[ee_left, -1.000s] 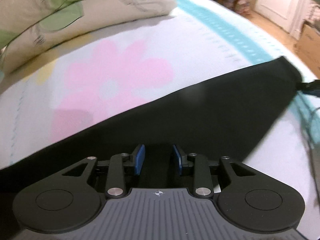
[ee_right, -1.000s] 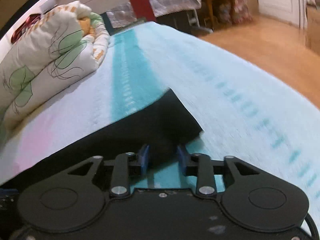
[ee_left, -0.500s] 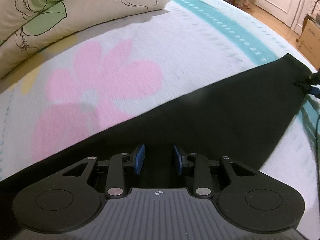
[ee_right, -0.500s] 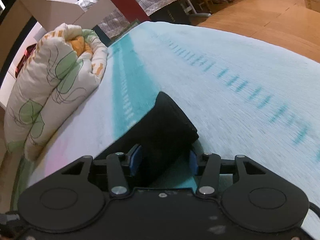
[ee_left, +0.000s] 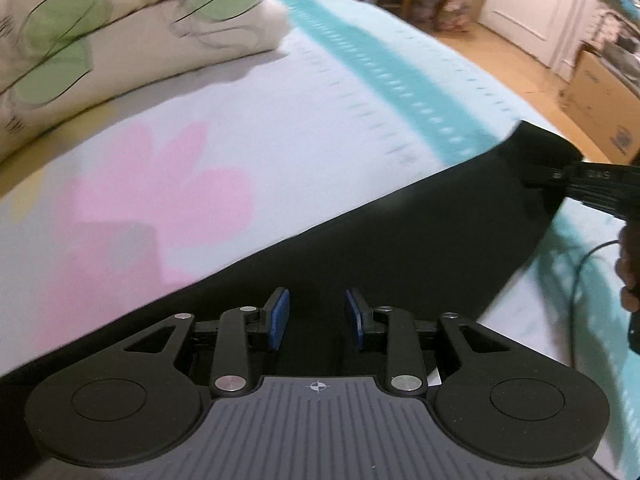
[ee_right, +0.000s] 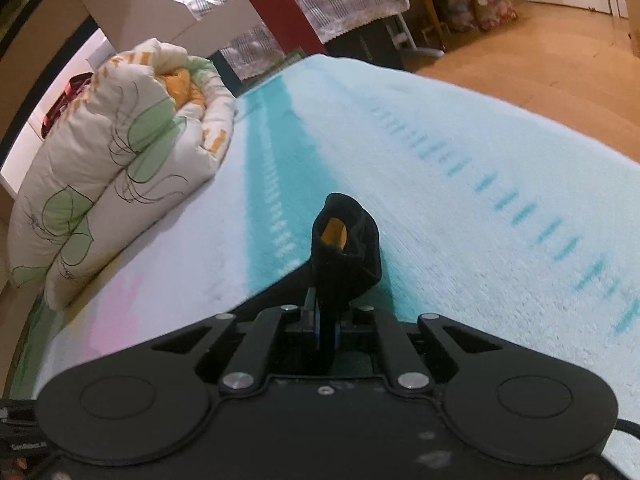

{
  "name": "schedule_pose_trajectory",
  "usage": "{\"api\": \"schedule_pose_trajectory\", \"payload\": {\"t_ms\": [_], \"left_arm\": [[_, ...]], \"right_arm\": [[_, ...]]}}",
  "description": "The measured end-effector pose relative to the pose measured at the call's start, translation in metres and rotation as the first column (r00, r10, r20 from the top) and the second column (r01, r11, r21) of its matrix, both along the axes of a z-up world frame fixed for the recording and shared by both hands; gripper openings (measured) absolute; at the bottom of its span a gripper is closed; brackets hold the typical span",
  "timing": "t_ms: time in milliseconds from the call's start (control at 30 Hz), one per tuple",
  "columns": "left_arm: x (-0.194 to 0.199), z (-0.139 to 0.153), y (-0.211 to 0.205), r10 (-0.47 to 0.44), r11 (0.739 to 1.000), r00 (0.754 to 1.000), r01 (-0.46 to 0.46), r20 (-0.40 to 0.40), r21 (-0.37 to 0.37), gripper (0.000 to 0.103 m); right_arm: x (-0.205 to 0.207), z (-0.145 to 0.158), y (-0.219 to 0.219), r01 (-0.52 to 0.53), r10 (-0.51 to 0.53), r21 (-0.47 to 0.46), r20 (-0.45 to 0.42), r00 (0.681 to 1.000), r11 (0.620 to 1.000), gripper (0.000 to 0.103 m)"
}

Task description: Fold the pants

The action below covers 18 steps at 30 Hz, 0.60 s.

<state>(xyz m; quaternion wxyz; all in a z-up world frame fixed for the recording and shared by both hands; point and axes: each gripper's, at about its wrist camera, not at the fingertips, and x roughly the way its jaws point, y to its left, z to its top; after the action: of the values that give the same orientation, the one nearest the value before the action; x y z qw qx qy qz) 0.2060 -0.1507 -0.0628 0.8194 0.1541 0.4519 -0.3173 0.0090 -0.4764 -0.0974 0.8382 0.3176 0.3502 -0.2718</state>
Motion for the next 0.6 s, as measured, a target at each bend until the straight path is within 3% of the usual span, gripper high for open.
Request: {"api": "schedule_pose_trajectory", "payload": {"t_ms": [167,233,367,467,600], "left_arm": [[0.003,-0.011,-0.033,-0.051,0.999,0.998,0.052,-0.022,0.004,0.031],[0.008,-0.025,-0.046,-0.061,0.997,0.997,0.063,-0.056,0.040,0.031],[0.006,-0.027,-0.055,-0.080,0.994,0.997,0.081,-0.019,0.072,0.031],[0.011,-0.015,-0.037,-0.029,0.999,0.999,0.030,-0.039,0.027,0.031],[0.016,0.000,0.017,0.072,0.997,0.996,-0.072,-0.053,-0.006,0.031]], "right_arm": [[0.006,0.015,0.004,-0.040,0.040,-0.039,-0.001,0.999,0.998,0.008],[0.008,0.020,0.007,-0.051,0.051,-0.056,0.000,0.999,0.997,0.008],[0.016,0.031,0.022,-0.093,0.092,-0.118,-0.015,0.996,0.989,0.008],[0.021,0.045,0.035,-0.118,0.117,-0.154,-0.016,0.993,0.981,0.008],[0.034,0.068,0.068,-0.184,0.184,-0.240,-0.021,0.983,0.953,0.008]]}}
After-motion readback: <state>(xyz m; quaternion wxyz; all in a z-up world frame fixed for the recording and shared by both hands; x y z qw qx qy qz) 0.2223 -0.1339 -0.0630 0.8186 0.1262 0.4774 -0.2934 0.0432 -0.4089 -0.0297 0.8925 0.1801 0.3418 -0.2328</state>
